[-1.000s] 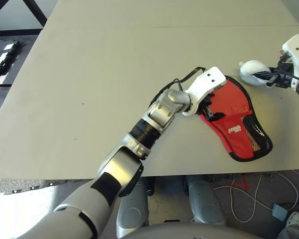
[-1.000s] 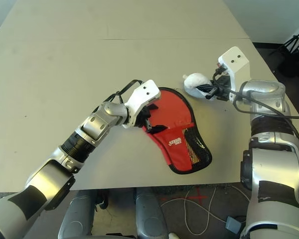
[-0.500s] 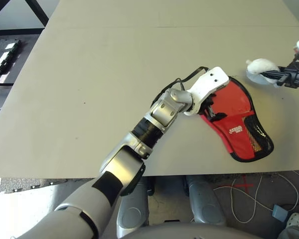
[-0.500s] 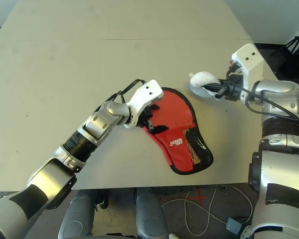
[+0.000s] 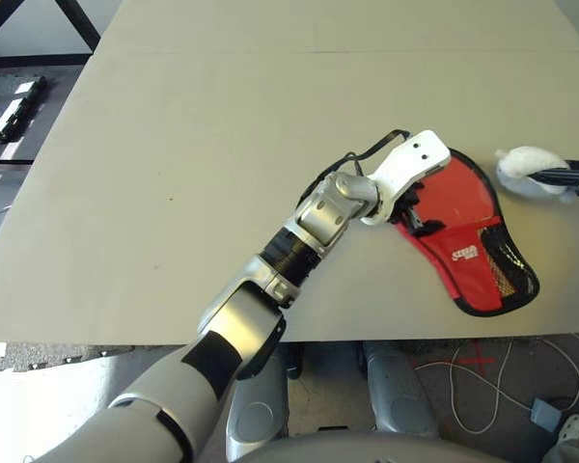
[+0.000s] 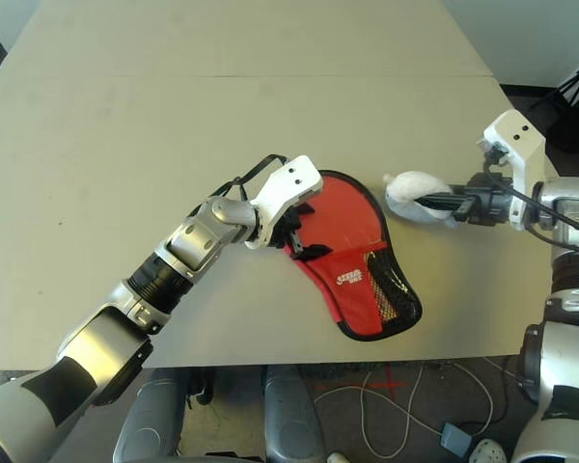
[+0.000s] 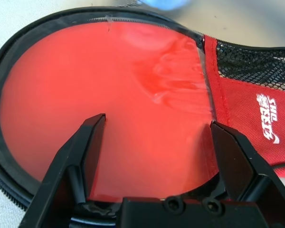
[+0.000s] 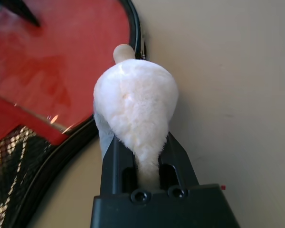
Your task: Store the ping-pong paddle in its case and zip it.
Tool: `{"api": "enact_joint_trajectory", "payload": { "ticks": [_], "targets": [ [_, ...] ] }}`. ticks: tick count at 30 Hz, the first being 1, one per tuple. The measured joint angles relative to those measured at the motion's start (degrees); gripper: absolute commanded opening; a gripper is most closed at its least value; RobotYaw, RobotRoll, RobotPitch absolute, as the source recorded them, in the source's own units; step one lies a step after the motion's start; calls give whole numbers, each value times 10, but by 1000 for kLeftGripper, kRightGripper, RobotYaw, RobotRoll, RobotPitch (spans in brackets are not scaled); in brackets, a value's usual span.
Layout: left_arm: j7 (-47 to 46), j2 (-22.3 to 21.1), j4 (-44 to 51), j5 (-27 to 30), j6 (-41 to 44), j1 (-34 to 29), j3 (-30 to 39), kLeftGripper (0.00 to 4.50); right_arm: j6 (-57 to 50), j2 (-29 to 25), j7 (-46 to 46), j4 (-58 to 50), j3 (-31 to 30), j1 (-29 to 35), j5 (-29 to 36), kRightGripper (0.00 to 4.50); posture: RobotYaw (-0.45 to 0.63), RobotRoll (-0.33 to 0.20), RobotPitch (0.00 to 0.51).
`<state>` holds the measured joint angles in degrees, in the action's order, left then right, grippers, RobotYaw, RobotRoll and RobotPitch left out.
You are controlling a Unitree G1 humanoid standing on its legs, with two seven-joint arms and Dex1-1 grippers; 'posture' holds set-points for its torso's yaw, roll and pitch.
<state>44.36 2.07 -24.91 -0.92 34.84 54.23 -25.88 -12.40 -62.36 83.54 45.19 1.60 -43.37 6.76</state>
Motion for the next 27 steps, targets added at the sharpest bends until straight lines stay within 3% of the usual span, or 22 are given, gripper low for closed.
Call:
{"api": "enact_joint_trajectory", "payload": {
  "ticks": [12, 27],
  "targets": [
    [3, 4, -8, 0, -6, 2, -1, 4500, -62, -54, 62, -107, 19, 132, 49, 276, -233, 0, 299],
    [1, 6, -23, 0, -12, 5, 2, 4500, -68, -107, 79, -162, -1, 246, 90, 264, -233, 0, 291]
  ]
}}
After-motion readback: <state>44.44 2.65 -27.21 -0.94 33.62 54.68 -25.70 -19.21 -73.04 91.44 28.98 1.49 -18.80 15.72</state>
